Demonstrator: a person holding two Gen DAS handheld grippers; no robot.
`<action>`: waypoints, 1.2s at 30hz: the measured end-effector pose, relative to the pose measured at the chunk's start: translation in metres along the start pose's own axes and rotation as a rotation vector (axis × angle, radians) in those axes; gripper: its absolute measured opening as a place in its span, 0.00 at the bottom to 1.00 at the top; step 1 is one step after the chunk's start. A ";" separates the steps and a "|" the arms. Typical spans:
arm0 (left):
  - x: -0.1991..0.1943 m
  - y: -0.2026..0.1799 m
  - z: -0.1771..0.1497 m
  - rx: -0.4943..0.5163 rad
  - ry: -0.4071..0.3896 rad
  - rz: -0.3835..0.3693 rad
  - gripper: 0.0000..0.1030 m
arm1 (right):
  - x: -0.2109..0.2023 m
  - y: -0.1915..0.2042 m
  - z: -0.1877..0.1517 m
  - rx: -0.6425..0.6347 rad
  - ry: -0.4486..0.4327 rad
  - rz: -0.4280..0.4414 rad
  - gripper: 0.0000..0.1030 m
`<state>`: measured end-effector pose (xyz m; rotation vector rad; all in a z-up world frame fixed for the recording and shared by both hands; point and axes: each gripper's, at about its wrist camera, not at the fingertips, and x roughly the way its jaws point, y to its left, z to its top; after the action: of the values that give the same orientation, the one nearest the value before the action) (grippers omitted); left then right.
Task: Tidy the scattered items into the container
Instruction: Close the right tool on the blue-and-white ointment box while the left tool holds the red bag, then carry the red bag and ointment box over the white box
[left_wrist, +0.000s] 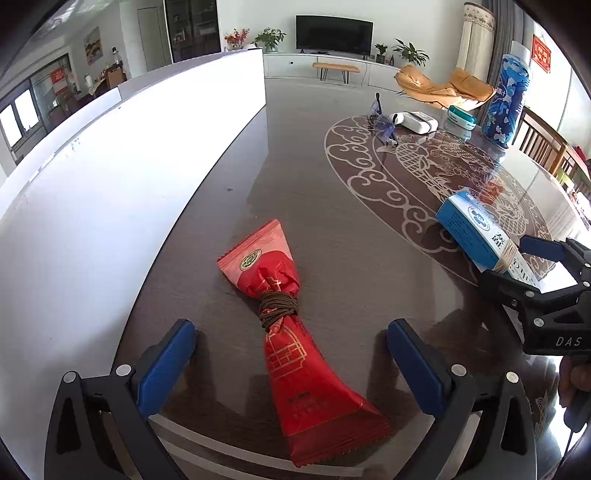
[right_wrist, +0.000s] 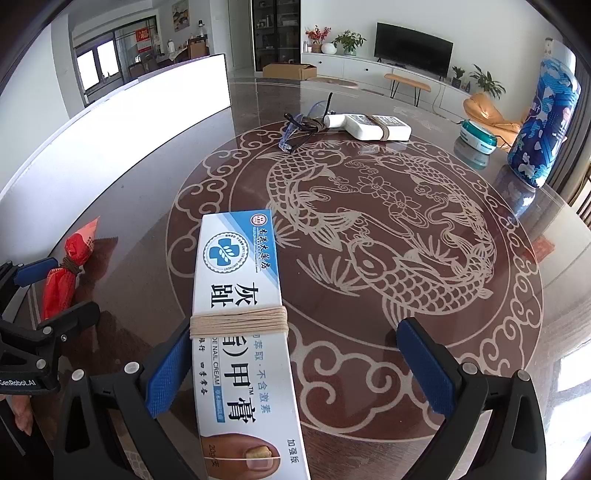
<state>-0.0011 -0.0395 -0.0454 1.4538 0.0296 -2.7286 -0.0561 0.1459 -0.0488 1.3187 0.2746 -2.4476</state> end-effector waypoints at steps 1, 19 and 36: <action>0.000 0.001 0.001 0.010 0.008 -0.007 1.00 | 0.000 -0.001 0.002 -0.024 0.027 0.018 1.00; -0.039 0.017 -0.003 0.049 -0.069 -0.123 0.18 | -0.031 0.010 0.014 -0.091 0.161 0.078 0.42; -0.149 0.118 0.037 -0.019 -0.234 -0.095 0.18 | -0.107 0.099 0.105 -0.194 0.017 0.202 0.42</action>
<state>0.0574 -0.1536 0.0999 1.1482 0.1179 -2.9466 -0.0435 0.0429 0.0977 1.2213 0.3552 -2.1833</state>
